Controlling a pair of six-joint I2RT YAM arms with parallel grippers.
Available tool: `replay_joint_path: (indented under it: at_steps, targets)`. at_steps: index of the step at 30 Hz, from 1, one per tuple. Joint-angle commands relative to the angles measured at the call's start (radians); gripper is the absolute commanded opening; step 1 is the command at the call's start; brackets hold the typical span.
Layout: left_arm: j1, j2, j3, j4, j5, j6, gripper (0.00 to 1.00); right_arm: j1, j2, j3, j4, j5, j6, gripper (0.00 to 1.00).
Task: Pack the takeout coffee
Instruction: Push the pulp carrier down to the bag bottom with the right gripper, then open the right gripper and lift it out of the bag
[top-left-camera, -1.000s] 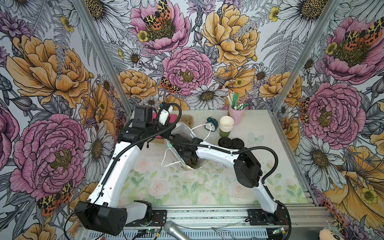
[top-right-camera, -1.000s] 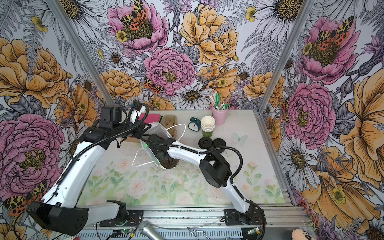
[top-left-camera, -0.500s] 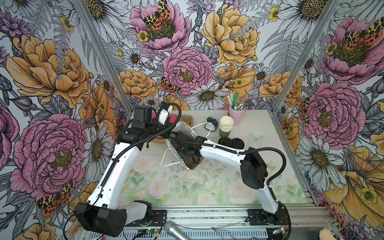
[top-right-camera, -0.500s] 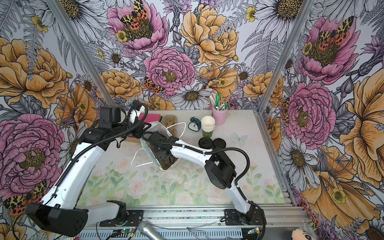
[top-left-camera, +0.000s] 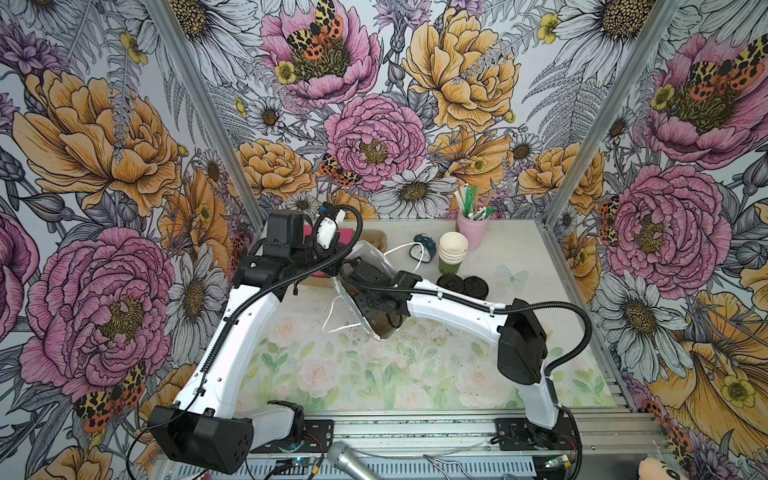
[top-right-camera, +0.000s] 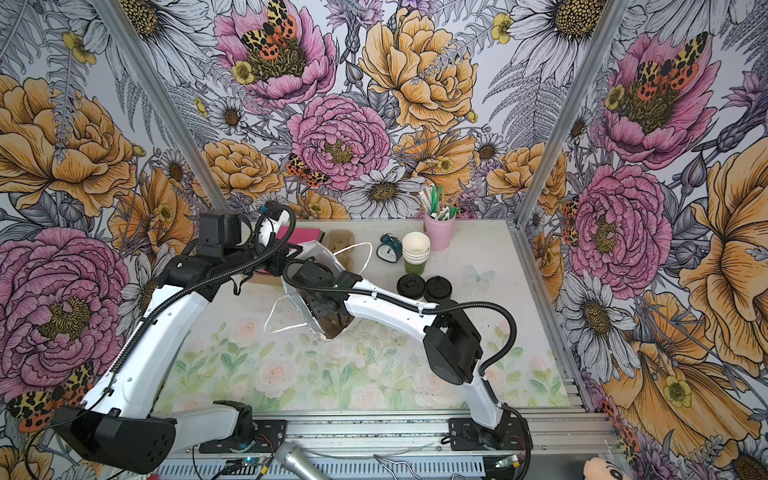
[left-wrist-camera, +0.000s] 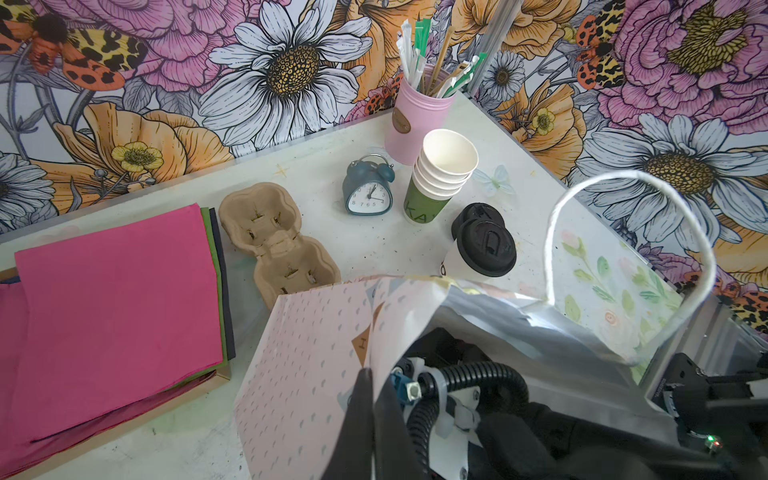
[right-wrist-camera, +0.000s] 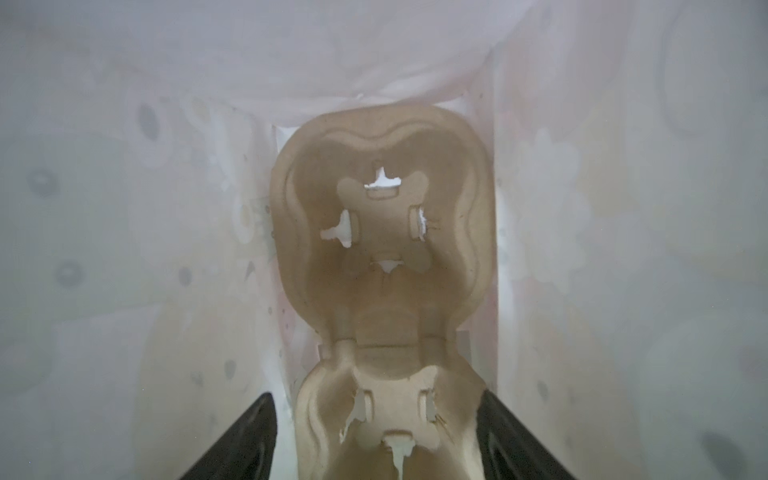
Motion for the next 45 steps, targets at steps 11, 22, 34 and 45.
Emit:
replay_joint_path:
  at_steps: [11, 22, 34, 45]
  targets:
    - [-0.01, -0.015, -0.02, 0.03, 0.015, 0.003, 0.0, 0.065, -0.192, -0.03, 0.032, 0.124, -0.031, 0.8]
    - [-0.021, -0.03, -0.034, 0.05, 0.02, -0.014, 0.0, 0.094, -0.349, -0.213, 0.215, 0.101, -0.058, 0.83]
    - [-0.108, -0.096, -0.09, 0.113, -0.045, -0.05, 0.0, 0.095, -0.503, -0.424, 0.482, 0.033, -0.11, 0.92]
    - [-0.157, -0.216, -0.218, 0.21, -0.113, -0.086, 0.0, 0.094, -0.568, -0.499, 0.603, -0.03, -0.165, 0.88]
